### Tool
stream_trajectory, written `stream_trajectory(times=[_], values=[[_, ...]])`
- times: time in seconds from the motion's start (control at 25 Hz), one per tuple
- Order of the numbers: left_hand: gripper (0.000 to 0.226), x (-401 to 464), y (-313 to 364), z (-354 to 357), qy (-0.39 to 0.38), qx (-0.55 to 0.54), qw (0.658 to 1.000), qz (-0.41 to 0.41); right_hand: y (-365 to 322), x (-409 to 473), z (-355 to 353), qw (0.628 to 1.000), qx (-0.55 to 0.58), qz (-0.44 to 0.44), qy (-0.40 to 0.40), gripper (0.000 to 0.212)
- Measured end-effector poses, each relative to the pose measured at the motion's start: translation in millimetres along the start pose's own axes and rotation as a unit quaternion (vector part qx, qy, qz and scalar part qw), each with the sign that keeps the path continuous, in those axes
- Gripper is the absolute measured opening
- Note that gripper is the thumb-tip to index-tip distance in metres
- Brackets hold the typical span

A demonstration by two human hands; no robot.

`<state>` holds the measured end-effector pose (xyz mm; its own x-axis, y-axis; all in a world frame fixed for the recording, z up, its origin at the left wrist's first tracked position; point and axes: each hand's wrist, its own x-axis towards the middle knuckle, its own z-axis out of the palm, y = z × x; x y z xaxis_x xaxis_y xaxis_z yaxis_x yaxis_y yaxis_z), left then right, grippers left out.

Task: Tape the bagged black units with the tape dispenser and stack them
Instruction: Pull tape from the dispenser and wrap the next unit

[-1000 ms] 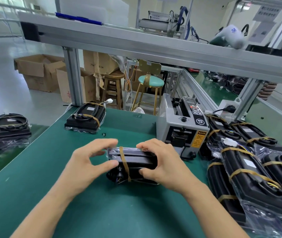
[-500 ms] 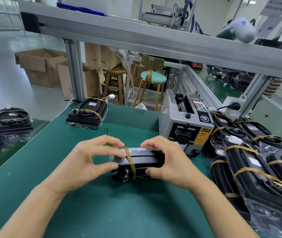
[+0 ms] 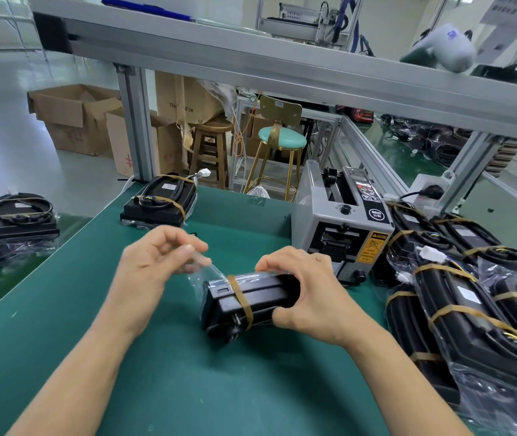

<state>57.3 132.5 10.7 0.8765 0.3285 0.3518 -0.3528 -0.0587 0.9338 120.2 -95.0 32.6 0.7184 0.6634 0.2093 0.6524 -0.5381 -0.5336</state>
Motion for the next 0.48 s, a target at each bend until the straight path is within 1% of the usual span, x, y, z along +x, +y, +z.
stream_trajectory(times=[0.04,0.12,0.16,0.2,0.24,0.36,0.44,0.48], values=[[0.023,4,-4,7,-0.001,0.047,0.999,0.005,0,0,0,1.000,0.002,-0.002,-0.004,0.049],[0.024,11,-12,25,-0.014,0.122,0.992,0.001,1,2,0,1.000,0.010,-0.003,-0.007,0.049],[0.023,12,-13,33,-0.022,0.120,0.992,-0.023,2,3,-1,1.000,0.012,-0.003,-0.005,0.049],[0.024,11,-16,38,-0.031,0.095,0.994,-0.049,3,3,-1,1.000,0.014,-0.002,0.000,0.048],[0.027,7,-19,36,-0.043,0.081,0.993,-0.068,4,3,-1,1.000,0.016,0.000,0.005,0.047],[0.039,-13,-22,17,-0.090,0.063,0.992,-0.068,5,2,1,0.999,0.022,0.007,0.024,0.050],[0.029,-30,-15,11,-0.159,0.001,0.985,-0.066,5,-1,6,0.999,0.016,0.009,0.049,0.054],[0.043,-35,-15,10,-0.171,0.007,0.983,-0.063,4,-3,8,0.998,0.014,0.011,0.058,0.057]])
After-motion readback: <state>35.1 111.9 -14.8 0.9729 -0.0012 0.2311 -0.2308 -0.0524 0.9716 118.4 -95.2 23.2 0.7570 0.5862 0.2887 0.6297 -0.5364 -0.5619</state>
